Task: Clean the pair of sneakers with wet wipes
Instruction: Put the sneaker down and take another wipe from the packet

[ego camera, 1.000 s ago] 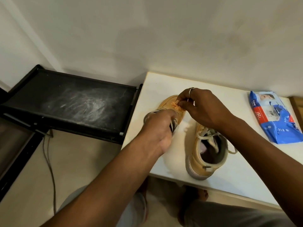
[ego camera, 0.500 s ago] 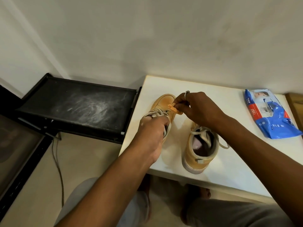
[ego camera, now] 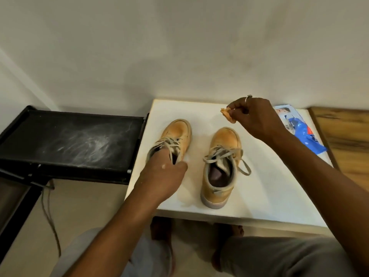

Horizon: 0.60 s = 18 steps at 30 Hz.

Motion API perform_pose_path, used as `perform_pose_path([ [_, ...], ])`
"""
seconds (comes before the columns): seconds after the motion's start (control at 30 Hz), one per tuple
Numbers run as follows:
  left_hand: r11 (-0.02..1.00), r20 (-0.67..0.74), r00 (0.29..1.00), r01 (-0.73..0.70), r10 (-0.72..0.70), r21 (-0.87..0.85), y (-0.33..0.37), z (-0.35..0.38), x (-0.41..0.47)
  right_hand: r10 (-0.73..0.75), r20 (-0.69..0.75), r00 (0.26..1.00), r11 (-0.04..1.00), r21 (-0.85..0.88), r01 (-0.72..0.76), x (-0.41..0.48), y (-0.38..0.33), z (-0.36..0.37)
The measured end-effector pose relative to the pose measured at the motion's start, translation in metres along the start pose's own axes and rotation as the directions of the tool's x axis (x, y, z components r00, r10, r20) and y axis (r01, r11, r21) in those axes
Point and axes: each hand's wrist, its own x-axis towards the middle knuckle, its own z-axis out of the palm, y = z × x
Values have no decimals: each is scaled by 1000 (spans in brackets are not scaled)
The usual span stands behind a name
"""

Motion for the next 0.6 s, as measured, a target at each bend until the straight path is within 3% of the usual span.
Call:
perform_pose_path([
  [0.17,955,-92,980,-149,177,255,-2,7,1,148,-48,988,988,-25,-150,-17,49,-40],
  [0.27,945,-139,970,-154,201,290,-1,8,4,283,-134,950,958,-12,-287,-23,90,-66],
  [0.4,936,-180,966,-116,183,331,-3,7,8,479,-239,845,877,79,-475,-33,139,-86],
  [0.6,930,-231,944,-151,236,335,-4,5,10,550,-242,800,833,89,-546,-27,166,-75],
])
